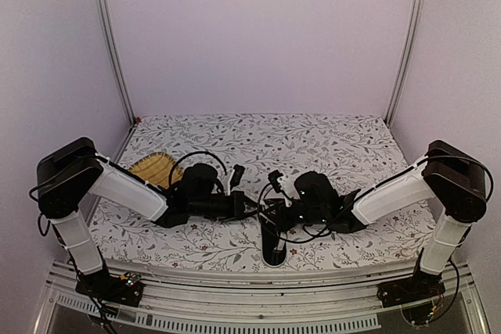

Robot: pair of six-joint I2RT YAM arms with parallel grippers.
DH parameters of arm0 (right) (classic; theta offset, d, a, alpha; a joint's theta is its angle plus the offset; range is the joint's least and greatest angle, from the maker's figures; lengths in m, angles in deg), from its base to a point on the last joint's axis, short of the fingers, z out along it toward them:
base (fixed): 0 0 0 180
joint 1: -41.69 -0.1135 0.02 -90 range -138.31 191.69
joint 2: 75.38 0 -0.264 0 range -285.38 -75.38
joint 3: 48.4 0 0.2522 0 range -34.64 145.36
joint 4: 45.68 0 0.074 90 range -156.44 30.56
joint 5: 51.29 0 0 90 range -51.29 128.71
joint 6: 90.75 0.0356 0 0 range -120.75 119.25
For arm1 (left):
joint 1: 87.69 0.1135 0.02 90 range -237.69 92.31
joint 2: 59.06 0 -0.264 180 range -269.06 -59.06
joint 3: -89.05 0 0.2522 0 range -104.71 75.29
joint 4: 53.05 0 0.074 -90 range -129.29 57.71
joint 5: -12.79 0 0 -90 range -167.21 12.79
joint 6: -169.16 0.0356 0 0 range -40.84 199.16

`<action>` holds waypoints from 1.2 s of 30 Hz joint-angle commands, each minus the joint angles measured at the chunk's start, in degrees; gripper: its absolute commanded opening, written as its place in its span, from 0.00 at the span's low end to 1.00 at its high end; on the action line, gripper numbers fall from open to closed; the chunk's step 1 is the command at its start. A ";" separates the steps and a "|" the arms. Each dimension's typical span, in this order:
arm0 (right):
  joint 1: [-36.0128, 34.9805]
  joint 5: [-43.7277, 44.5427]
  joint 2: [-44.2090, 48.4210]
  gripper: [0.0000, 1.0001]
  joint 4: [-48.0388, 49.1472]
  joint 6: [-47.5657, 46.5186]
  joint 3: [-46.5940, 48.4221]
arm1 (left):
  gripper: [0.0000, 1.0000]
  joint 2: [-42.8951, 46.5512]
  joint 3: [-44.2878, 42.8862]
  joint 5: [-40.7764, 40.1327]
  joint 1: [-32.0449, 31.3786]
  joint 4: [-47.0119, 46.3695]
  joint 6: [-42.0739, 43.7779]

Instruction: Tie the shoes

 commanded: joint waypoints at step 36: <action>7.26 -34.53 -9.07 0.02 19.70 10.06 3.03 | 0.00 0.53 -5.44 3.67 -0.88 4.53 5.69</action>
